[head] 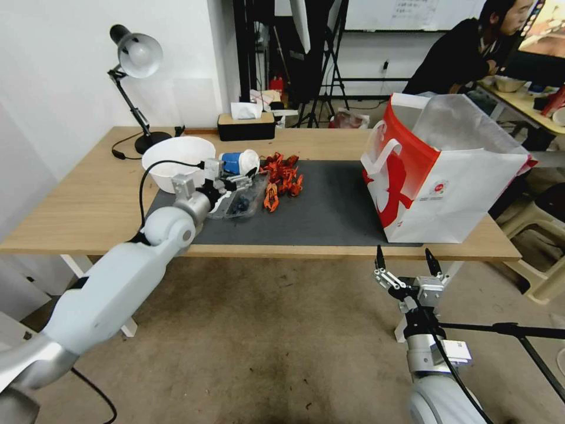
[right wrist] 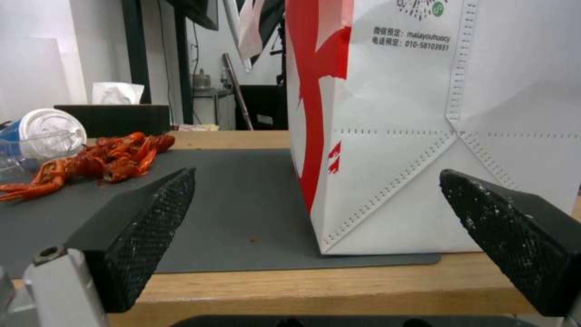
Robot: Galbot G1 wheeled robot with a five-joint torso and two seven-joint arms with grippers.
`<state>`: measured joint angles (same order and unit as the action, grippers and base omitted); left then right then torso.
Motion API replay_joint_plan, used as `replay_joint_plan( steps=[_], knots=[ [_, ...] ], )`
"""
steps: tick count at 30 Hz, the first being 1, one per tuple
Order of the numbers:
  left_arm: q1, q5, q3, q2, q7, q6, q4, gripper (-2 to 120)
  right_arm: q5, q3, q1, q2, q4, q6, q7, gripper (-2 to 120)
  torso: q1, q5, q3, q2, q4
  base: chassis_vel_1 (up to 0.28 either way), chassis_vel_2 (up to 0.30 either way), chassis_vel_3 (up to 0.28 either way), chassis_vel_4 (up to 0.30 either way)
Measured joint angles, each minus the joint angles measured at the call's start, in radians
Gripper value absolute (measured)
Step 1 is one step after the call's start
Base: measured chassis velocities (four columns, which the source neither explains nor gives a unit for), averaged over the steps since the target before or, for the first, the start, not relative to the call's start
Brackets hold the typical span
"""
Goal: Pick up the trash from the table and place it into the takeout bag.
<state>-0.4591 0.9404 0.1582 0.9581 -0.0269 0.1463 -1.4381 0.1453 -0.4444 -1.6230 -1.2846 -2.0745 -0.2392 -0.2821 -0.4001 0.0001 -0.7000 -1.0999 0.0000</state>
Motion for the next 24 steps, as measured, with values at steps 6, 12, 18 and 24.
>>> replay_joint_plan(
  steps=[6,12,18,24],
  knots=[
    [0.095,0.011,0.047,0.053,0.003,0.018,0.117,100,0.000,-0.005,0.001,0.001,-0.002,0.002,-0.001,100,0.000,0.0000,0.000,0.000,-0.0002,0.000,0.000,0.000,0.000],
    [0.136,0.006,0.073,0.081,-0.002,0.031,0.169,100,0.001,-0.007,0.001,0.002,-0.002,0.003,-0.001,100,0.000,-0.0001,0.000,0.000,0.0000,0.000,0.000,0.000,0.000],
    [0.166,-0.007,0.098,0.110,-0.022,0.046,0.212,100,0.001,-0.007,0.004,0.001,-0.002,0.004,-0.002,100,0.000,-0.0001,0.000,0.000,-0.0001,0.000,0.000,0.000,0.000],
    [0.195,-0.036,0.122,0.131,-0.037,0.054,0.252,100,0.003,-0.007,0.008,0.001,-0.002,0.006,-0.002,100,0.000,0.0000,0.000,0.000,-0.0001,0.000,0.000,0.000,0.000]
  ],
)
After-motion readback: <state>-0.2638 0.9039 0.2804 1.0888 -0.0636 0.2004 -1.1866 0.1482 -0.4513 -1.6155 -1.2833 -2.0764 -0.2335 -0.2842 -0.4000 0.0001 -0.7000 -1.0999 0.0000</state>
